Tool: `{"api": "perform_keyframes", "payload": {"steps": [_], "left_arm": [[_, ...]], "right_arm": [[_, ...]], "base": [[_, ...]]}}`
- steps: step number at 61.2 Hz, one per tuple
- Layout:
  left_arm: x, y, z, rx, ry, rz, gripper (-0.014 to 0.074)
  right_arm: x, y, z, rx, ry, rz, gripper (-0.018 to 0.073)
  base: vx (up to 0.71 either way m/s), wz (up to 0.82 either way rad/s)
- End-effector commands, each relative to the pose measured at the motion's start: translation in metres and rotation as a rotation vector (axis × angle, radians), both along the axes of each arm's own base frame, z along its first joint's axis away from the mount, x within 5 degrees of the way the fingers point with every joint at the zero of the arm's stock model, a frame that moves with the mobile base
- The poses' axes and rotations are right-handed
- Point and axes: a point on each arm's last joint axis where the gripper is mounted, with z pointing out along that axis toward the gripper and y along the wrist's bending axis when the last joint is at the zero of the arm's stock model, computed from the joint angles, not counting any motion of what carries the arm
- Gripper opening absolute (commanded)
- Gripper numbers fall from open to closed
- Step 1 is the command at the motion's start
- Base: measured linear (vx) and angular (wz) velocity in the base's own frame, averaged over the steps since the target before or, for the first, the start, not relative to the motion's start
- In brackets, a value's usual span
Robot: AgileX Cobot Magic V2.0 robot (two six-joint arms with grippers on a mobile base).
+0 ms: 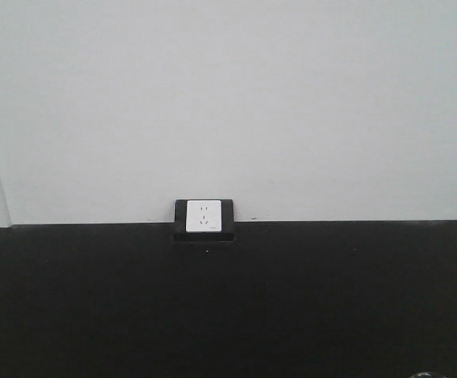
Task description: Grab transparent chemical and place on left bench
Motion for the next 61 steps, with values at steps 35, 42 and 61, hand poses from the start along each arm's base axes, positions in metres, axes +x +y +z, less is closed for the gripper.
{"api": "perform_keyframes", "payload": {"steps": [35, 42, 61], "left_arm": [[-0.0015, 0.0002, 0.0027, -0.014, -0.081, -0.001, -0.0004], [-0.0015, 0.0002, 0.0027, -0.014, -0.081, -0.001, -0.0004], [-0.0015, 0.0002, 0.0027, -0.014, -0.081, -0.001, -0.0004]], "right_arm": [[-0.0003, 0.0002, 0.0098, -0.002, -0.026, 0.002, -0.0004], [-0.0003, 0.0002, 0.0098, -0.002, -0.026, 0.002, -0.0004], [-0.0003, 0.0002, 0.0098, -0.002, -0.026, 0.002, -0.0004]], "base": [[-0.19, 0.0], [-0.27, -0.09], [-0.31, -0.08]]}}
